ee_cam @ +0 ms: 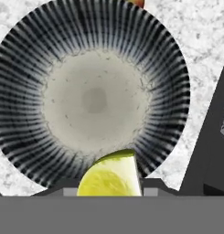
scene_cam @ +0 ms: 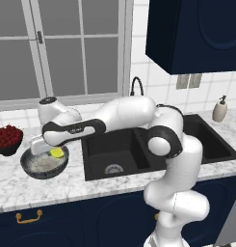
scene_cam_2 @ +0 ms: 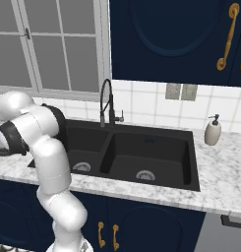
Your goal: Pick the lemon wedge from the sink and place it in the bowl. Then pick the bowl and place it in the microwave. Then close the microwave door and press the start button.
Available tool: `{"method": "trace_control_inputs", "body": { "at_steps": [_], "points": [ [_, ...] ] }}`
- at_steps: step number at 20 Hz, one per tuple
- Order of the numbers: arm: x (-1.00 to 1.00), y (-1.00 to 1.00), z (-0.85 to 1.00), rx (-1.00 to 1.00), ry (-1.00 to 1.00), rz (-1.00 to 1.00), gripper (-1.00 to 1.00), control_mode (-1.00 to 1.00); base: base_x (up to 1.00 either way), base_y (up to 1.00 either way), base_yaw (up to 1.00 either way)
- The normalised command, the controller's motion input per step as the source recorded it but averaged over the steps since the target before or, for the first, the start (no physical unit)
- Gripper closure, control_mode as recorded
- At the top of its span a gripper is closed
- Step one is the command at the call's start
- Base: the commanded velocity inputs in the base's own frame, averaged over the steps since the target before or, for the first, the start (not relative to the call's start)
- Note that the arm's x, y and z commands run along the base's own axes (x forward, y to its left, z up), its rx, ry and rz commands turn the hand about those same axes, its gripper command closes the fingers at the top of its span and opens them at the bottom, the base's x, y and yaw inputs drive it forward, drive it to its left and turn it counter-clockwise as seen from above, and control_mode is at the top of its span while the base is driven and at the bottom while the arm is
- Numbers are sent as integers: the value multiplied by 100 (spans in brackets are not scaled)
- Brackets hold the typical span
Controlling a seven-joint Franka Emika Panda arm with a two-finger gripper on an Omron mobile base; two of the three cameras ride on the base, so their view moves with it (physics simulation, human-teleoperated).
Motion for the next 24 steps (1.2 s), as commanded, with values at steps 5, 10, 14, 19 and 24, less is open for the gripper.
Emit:
{"method": "trace_control_inputs", "body": {
  "at_steps": [5, 10, 14, 19, 24],
  "points": [
    [1, 9, -35, -6, 10, -2, 100, -100, 0, 0, 0],
    [24, 32, -5, -6, 2, -9, 100, -100, 0, 0, 0],
    [39, 42, 0, -7, 2, -11, 100, -100, 0, 0, 0],
    [33, 45, 27, -9, 0, -10, 100, -100, 0, 0, 0],
    [38, 33, 28, -11, 0, -9, 100, -100, 0, 0, 0]
  ]
}}
